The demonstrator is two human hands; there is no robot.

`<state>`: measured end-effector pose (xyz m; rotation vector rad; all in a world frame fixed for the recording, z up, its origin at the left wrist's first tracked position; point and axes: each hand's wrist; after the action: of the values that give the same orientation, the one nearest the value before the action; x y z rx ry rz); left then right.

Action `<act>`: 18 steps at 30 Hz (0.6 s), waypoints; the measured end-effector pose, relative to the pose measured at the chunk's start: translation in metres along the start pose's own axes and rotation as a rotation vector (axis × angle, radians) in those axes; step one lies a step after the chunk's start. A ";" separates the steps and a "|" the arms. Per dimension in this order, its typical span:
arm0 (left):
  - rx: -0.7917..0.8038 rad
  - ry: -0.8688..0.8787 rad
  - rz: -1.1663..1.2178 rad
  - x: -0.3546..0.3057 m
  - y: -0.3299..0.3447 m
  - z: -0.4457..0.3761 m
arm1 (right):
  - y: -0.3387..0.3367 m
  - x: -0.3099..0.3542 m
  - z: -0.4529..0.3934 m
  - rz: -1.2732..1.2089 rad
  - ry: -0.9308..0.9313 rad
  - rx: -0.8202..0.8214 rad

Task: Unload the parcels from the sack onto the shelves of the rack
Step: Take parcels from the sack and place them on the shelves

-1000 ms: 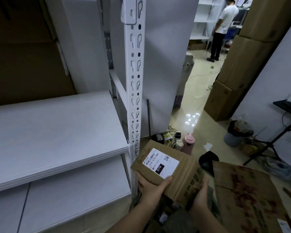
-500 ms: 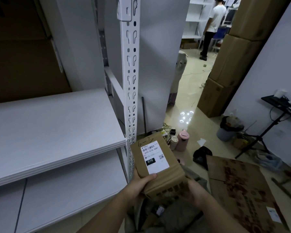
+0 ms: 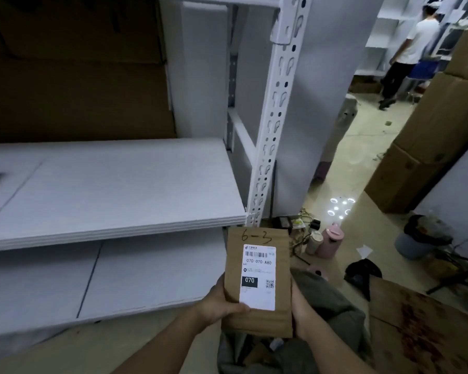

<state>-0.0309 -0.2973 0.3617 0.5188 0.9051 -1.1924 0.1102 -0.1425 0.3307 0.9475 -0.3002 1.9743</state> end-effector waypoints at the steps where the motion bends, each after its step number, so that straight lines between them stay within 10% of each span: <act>1: -0.039 -0.009 0.015 0.004 -0.004 0.007 | 0.008 -0.002 -0.003 0.023 0.013 0.032; 18: -0.713 -0.100 0.739 0.073 -0.115 0.136 | 0.232 -0.042 0.015 0.324 -0.058 0.335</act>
<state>-0.0887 -0.4786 0.3900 0.1686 0.8702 -0.1867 -0.0574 -0.3086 0.3453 1.2318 -0.1641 2.3451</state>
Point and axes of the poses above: each hand's wrist, its own z-axis away from the middle knuckle, its own y-axis out of the palm, x = y × z, and after that the axes turned 3 degrees about -y, right-handed
